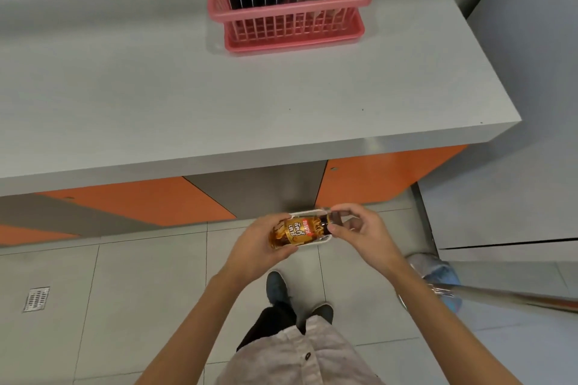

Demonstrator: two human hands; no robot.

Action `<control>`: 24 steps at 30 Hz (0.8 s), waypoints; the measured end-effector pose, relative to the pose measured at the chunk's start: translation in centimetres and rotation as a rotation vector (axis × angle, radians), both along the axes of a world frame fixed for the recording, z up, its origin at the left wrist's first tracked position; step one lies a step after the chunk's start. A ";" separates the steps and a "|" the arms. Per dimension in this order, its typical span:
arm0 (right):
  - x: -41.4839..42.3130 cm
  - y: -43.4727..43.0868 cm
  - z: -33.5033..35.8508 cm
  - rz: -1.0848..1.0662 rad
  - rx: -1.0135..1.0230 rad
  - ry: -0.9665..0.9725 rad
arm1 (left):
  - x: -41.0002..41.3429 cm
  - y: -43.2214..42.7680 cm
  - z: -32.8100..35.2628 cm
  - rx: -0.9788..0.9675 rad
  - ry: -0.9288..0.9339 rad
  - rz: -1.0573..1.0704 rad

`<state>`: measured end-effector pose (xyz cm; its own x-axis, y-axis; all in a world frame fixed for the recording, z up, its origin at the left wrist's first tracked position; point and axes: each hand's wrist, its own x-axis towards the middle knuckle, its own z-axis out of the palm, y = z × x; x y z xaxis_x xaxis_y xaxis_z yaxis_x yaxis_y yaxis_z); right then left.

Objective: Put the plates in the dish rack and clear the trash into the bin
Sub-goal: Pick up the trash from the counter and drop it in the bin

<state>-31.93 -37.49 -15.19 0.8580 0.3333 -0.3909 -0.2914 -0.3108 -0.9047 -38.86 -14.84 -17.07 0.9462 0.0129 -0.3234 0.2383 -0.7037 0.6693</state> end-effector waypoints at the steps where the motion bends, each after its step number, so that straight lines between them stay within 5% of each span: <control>1: -0.1 -0.1 -0.5 0.011 -0.021 0.006 | 0.0 0.1 -0.7 -0.012 0.022 0.009; 13: 0.0 -0.9 -12.0 -0.049 -0.177 0.145 | 2.7 -0.2 -12.4 -0.002 0.081 -0.058; 24: 5.8 -3.1 -34.9 -0.035 -0.422 0.102 | 2.6 -2.6 -29.5 -0.049 0.354 0.107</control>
